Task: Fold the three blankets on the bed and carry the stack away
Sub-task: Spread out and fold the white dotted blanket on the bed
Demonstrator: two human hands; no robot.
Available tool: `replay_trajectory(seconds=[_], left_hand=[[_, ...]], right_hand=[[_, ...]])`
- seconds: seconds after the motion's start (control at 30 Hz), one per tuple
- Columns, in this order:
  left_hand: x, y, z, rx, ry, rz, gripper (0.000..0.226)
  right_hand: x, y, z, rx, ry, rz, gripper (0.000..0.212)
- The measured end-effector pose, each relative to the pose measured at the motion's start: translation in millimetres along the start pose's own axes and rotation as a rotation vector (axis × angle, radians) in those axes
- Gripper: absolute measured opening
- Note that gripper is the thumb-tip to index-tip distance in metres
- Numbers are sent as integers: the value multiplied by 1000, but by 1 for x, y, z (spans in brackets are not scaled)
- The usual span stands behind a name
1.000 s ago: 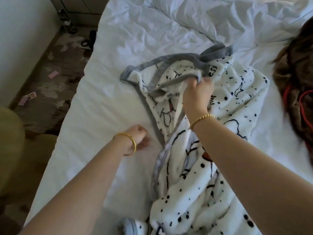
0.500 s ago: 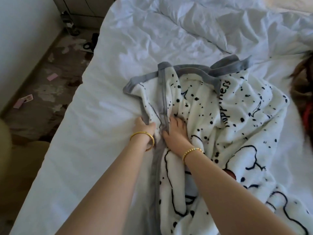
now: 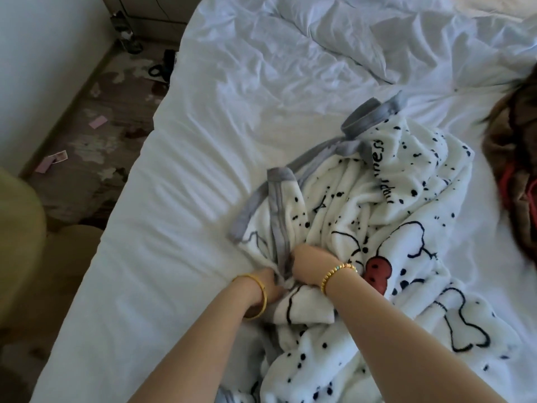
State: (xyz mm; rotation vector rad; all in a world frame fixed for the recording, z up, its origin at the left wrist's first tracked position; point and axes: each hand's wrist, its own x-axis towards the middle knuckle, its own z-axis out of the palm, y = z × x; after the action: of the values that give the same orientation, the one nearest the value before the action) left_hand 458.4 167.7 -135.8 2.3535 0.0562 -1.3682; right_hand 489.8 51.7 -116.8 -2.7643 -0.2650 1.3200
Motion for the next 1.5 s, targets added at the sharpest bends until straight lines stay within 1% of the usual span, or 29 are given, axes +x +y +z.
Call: replay_trajectory(seconds=[0.07, 0.1, 0.13, 0.2, 0.23, 0.27, 0.3, 0.33, 0.37, 0.4, 0.43, 0.53, 0.6, 0.67, 0.73, 0.77, 0.8, 0.83, 0.9, 0.93, 0.97, 1.03, 1.1, 1.17, 1.2, 1.27, 1.37, 1.43, 1.5], left_hand=[[-16, -10, 15, -49, -64, 16, 50], [-22, -17, 19, -194, -61, 34, 50], [-29, -22, 22, -437, -70, 44, 48], [-40, -26, 15, -1148, -126, 43, 47], [-42, -26, 9, -1475, -141, 30, 51], [-43, -23, 3, -1709, -109, 3, 55], [-42, -19, -5, -1867, -40, 3, 57], [-40, -14, -13, -1912, 66, 36, 54], [-37, -10, -21, -1918, 173, 71, 50], [-35, -6, -29, -1922, 234, 139, 48], [-35, -4, -35, -1912, 227, 191, 47], [-40, -11, -48, -1764, 171, 310, 35], [-49, -21, -49, -1643, 135, 350, 40], [-57, -30, -44, -1592, -10, 370, 39], [-58, -32, -40, -1512, -12, 368, 43], [-60, -30, -41, -1483, 51, 338, 48], [-59, -27, -43, -1439, 176, 275, 50], [-56, -27, -48, -1384, 348, 186, 51], [-52, -32, -61, -1260, 717, 28, 43], [-52, -35, -69, -1206, 844, 5, 35], [-52, -38, -74, -1152, 910, 13, 28], [-58, -32, -77, -1056, 918, 96, 20], [-65, -21, -69, -1032, 832, 214, 29], [-69, -15, -60, -1004, 718, 232, 30], [-71, -15, -56, -960, 687, 226, 26], [-74, -16, -51, -889, 712, 225, 24], [-84, -13, -48, -890, 882, 177, 45], [-90, -13, -50, -967, 1055, 96, 42], [-94, -14, -53, -1059, 1206, 36, 28]], right_hand=[[-16, -2, 10, -21, -89, -22, 26], [-24, -3, 11, -29, -126, -30, 26], [-31, -3, 9, -31, -163, -36, 29], [-41, -6, -2, -13, -214, -11, 36], [-44, -9, -10, 17, -189, 11, 37], [-45, -13, -18, 77, -85, 37, 38], [-45, -18, -25, 150, 95, 59, 38], [-43, -25, -31, 220, 322, 66, 35], [-41, -33, -34, 274, 535, 40, 31], [-37, -41, -35, 304, 653, -4, 28], [-31, -48, -35, 310, 677, -34, 28], [-11, -52, -20, 242, 514, 40, 38], [-2, -45, -12, 209, 506, 114, 39], [3, -38, -13, 352, 507, 154, 35], [2, -31, -20, 559, 456, 170, 31], [-1, -27, -24, 637, 460, 159, 26], [-4, -22, -26, 692, 506, 150, 25], [-11, -19, -30, 808, 594, 140, 34], [-30, -22, -36, 1112, 863, 82, 44], [-39, -28, -37, 1111, 986, -10, 44], [-48, -37, -36, 1013, 1049, -125, 42], [-53, -53, -27, 697, 987, -318, 31], [-53, -65, -14, 478, 790, -393, 25], [-56, -73, -5, 639, 675, -333, 31], [-59, -76, -4, 730, 688, -296, 33], [-61, -77, -3, 752, 752, -243, 32], [-64, -71, -8, 754, 826, -161, 14], [-70, -65, -18, 1039, 948, -53, 26], [-77, -59, -28, 1334, 1140, -6, 37]])
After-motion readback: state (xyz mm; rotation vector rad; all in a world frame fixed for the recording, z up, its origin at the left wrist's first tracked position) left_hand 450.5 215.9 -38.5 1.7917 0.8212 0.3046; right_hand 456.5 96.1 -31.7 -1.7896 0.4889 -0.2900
